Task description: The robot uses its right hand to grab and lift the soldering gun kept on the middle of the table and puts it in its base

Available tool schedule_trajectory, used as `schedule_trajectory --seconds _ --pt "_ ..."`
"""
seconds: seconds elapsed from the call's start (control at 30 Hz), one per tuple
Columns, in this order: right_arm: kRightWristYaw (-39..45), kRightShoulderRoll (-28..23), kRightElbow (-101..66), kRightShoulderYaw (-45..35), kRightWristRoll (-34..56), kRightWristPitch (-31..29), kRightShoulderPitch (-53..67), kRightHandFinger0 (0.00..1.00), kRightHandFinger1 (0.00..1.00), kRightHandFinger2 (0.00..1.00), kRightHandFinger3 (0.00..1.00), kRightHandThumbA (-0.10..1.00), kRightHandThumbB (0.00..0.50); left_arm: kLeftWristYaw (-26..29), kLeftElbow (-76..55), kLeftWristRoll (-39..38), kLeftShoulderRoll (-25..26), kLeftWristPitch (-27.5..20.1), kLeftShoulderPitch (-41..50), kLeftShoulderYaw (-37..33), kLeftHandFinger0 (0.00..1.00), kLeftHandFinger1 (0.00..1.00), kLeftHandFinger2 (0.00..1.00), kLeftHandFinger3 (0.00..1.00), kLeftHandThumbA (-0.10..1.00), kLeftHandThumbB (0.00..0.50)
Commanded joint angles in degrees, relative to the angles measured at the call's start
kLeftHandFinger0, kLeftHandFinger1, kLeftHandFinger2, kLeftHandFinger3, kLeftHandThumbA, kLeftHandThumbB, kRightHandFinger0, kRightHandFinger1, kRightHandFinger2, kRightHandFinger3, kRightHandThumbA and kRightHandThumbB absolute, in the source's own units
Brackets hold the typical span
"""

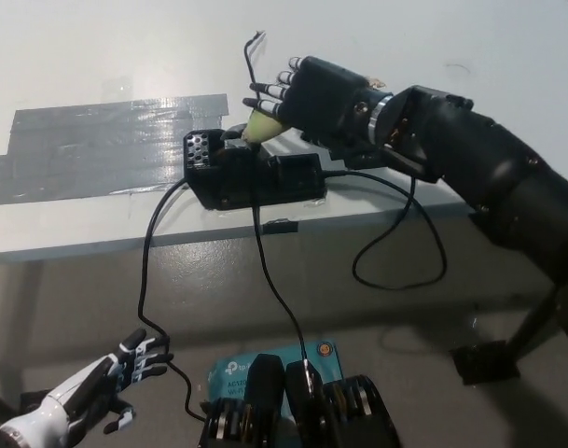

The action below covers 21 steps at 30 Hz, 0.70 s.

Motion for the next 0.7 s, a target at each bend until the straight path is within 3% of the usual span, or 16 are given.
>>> schedule_trajectory --seconds 0.0,0.37,0.5,0.6,0.67 --pt "37.2 3.6 -10.8 -8.1 11.5 17.5 -2.8 1.00 1.00 1.00 1.00 0.72 0.500 0.2 -1.6 -0.2 1.5 0.8 0.2 1.2 1.00 1.00 1.00 1.00 1.00 0.252" --pt "42.7 2.4 -24.3 -12.1 13.5 19.7 -0.5 1.00 1.00 1.00 1.00 0.72 0.500 0.2 0.0 -0.2 1.3 -0.5 0.9 1.5 1.00 1.00 1.00 1.00 1.00 0.281" --pt "47.2 -1.7 -37.3 -14.9 15.3 21.5 1.8 1.00 1.00 1.00 1.00 0.64 0.500 0.2 0.1 -0.4 1.4 -0.5 1.5 1.7 1.00 1.00 1.00 1.00 1.00 0.279" --pt "47.6 -5.4 -47.0 -16.9 14.8 20.4 4.0 1.00 1.00 1.00 1.00 0.69 0.500 0.0 0.2 -0.5 1.7 -1.0 2.2 2.0 1.00 1.00 1.00 1.00 1.00 0.311" --pt "44.6 -8.4 -53.8 -18.9 14.1 18.4 5.9 1.00 1.00 1.00 1.00 0.74 0.500 0.2 -0.1 -0.6 1.7 -1.0 2.7 2.2 1.00 1.00 1.00 1.00 1.00 0.298"
